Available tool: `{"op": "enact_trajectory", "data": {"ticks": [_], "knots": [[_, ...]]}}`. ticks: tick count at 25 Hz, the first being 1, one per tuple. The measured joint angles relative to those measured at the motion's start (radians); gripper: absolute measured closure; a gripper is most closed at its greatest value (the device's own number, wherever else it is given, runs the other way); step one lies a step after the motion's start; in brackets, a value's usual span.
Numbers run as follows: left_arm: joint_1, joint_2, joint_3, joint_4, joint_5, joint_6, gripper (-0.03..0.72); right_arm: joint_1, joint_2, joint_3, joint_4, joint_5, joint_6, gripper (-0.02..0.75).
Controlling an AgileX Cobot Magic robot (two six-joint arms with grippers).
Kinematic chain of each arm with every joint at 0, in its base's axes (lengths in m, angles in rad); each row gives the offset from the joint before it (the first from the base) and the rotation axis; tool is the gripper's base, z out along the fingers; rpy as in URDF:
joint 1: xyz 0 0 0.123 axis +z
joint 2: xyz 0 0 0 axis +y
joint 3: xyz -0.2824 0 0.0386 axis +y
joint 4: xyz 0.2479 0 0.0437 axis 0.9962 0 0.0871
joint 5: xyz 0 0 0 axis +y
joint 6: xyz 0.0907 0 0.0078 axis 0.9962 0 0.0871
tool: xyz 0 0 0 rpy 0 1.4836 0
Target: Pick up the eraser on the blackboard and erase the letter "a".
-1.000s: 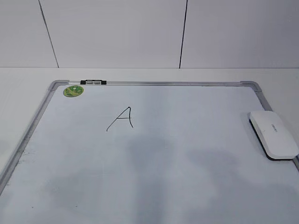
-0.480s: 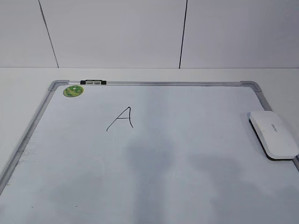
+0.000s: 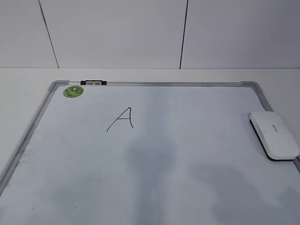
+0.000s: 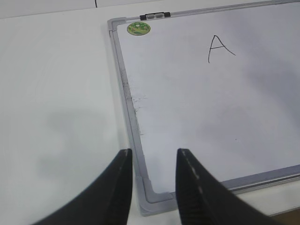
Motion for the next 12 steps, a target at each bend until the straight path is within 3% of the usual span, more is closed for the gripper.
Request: {"op": "enact_trajectory", "data": {"ticks": [12], "knots": [[0.0,0.0,0.0,0.0,0.0,0.0,0.453,0.0,0.0,0.0,-0.002,0.0,0.0,0.16]]}}
